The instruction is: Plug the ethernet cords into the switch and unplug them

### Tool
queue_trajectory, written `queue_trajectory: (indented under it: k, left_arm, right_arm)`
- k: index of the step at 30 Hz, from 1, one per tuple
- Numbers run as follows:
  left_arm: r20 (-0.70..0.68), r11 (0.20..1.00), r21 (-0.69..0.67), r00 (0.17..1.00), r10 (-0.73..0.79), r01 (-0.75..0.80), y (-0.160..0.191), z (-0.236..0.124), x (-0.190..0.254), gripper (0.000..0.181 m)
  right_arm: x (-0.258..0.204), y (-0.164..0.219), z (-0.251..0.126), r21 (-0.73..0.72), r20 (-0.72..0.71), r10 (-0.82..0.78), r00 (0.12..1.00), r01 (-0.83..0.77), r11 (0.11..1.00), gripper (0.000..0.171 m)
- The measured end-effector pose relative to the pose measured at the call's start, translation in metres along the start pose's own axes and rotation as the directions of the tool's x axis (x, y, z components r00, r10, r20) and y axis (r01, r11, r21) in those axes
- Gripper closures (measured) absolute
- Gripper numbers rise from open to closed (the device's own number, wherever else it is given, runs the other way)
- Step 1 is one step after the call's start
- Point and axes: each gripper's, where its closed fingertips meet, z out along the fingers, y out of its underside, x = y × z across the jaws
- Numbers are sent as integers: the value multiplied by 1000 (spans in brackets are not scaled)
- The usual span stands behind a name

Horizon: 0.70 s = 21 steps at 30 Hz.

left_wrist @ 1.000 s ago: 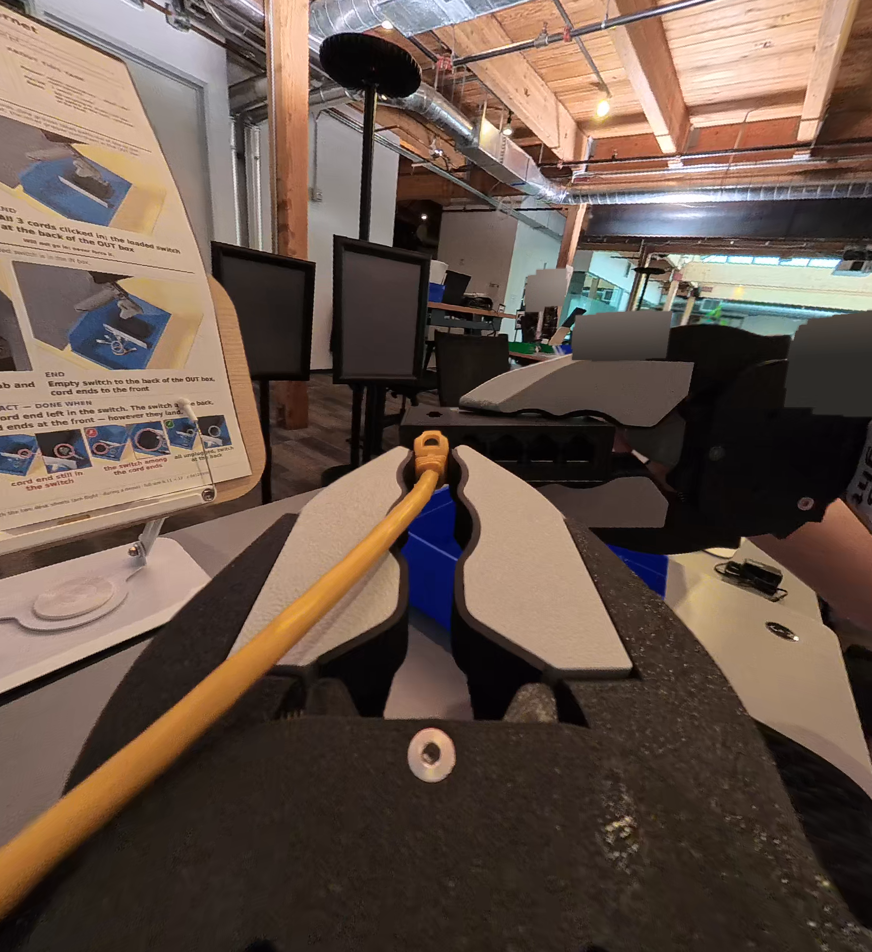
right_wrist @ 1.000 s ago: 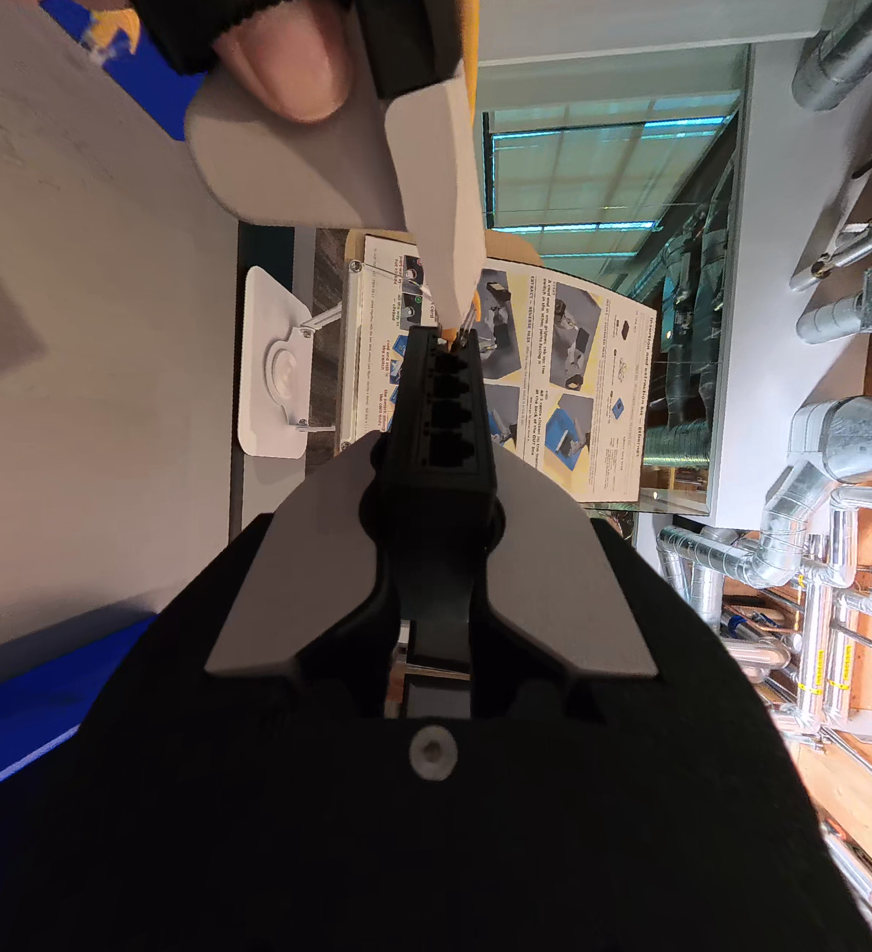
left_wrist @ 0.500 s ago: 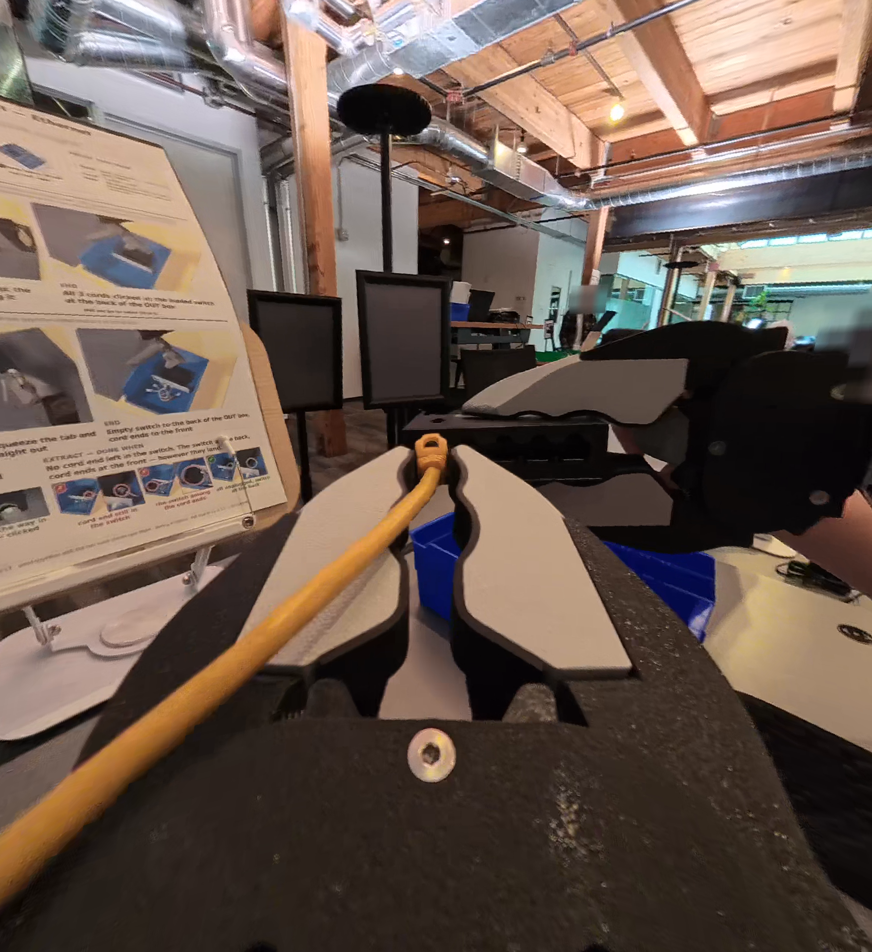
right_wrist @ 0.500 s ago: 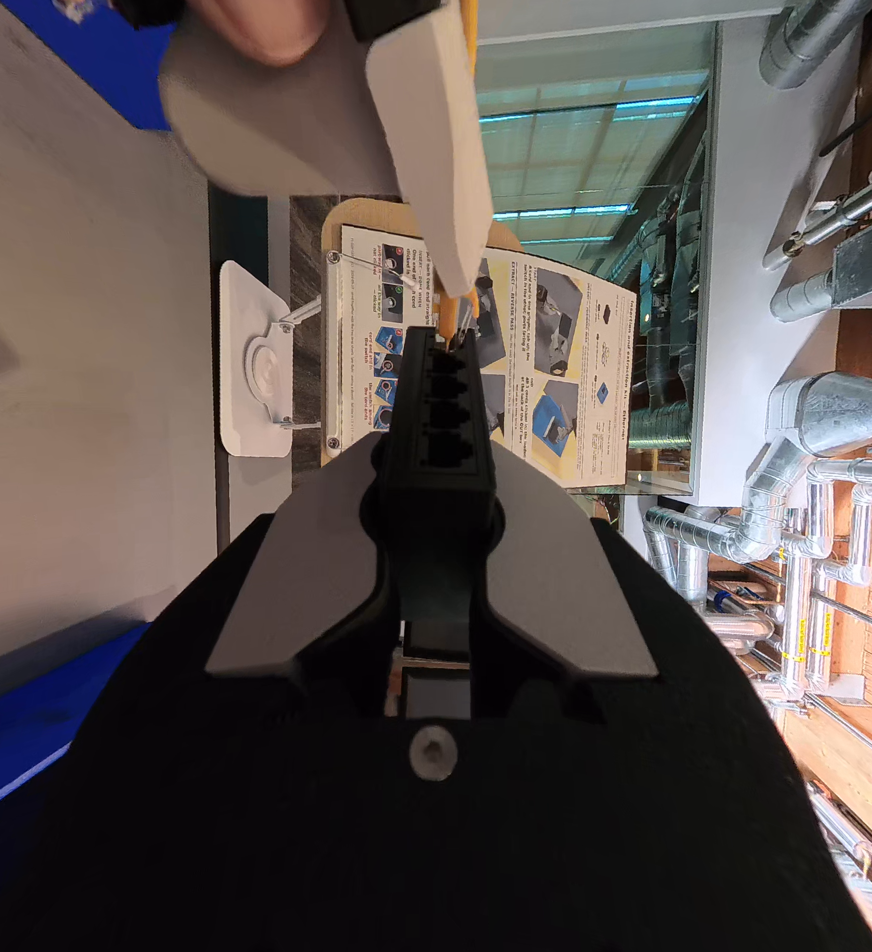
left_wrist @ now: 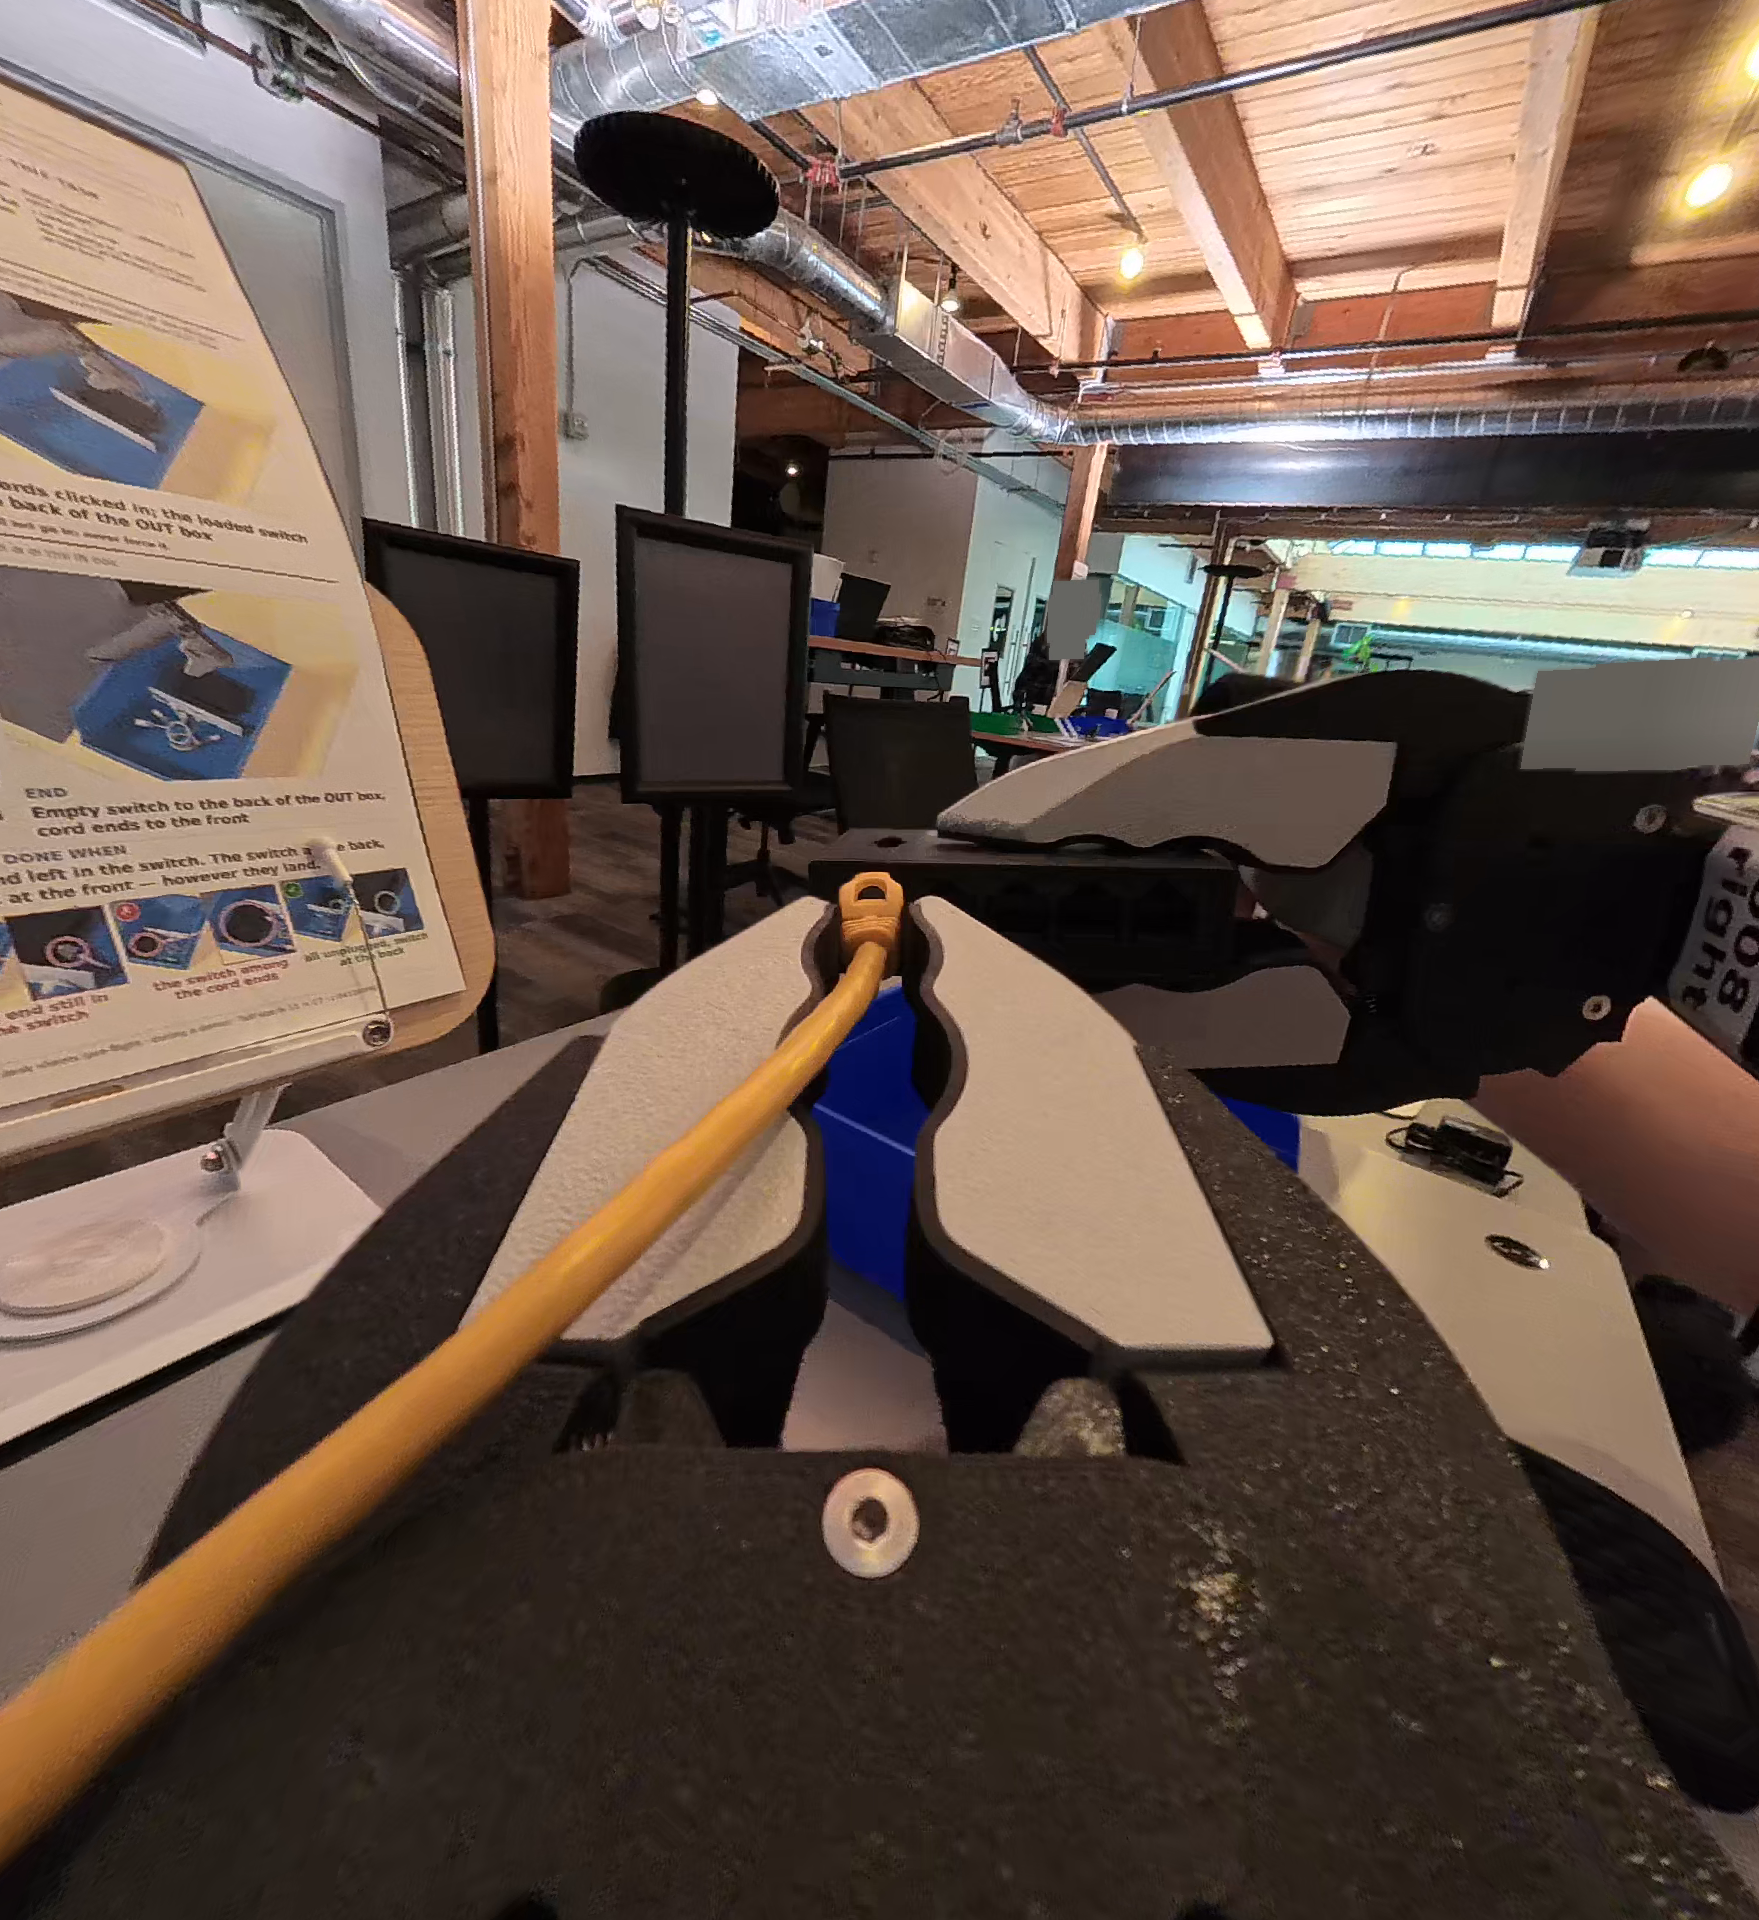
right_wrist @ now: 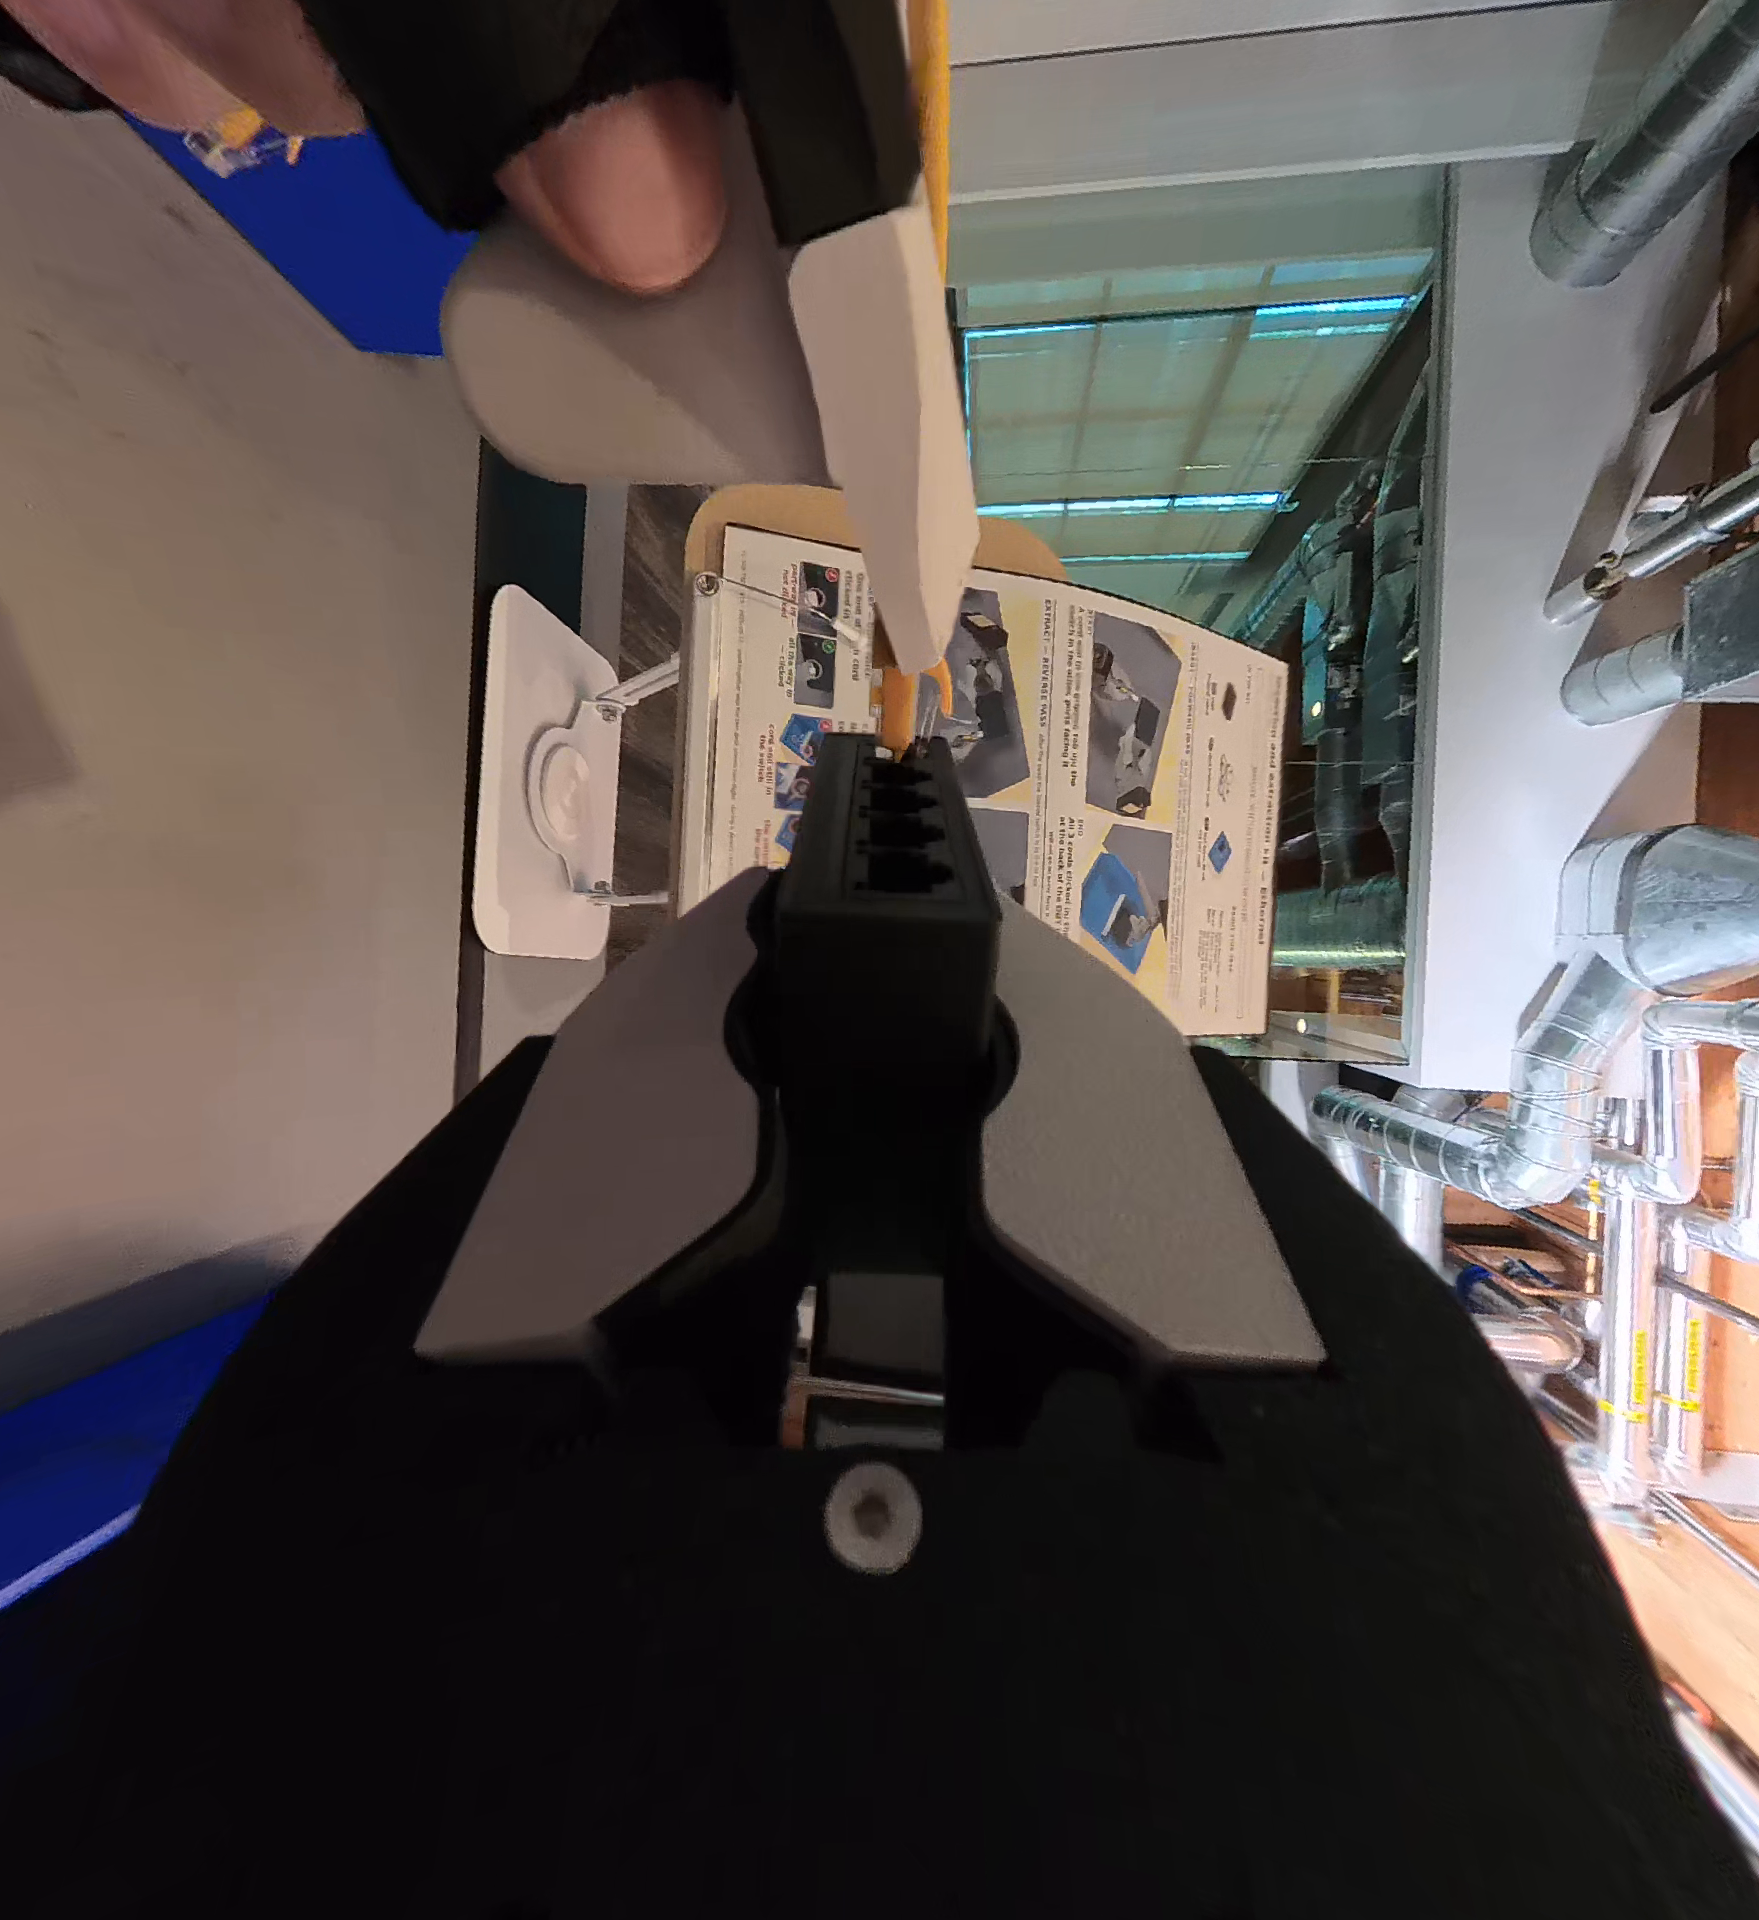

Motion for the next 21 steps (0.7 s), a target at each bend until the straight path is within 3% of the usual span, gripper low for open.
queue_trajectory:
  k: [1,5,14,21]
  left_arm:
    - [-6,1000,8,1000,-10,11,-1,0,0,170]
    - [4,1000,24,1000,11,-11,-5,-1,3,170]
    - [56,996,9,995,87,-87,-7,-3,5,170]
    - [49,995,-30,995,92,-91,-5,-2,11,170]
  right_arm:
    - [1,0,0,5,-11,-8,1000,8,1000,143]
    - [4,-4,-2,33,-32,-7,999,8,999,142]
    - [2,6,7,-77,-41,-8,999,5,997,140]
    - [1,4,1,-22,-26,-3,1000,3,1000,142]
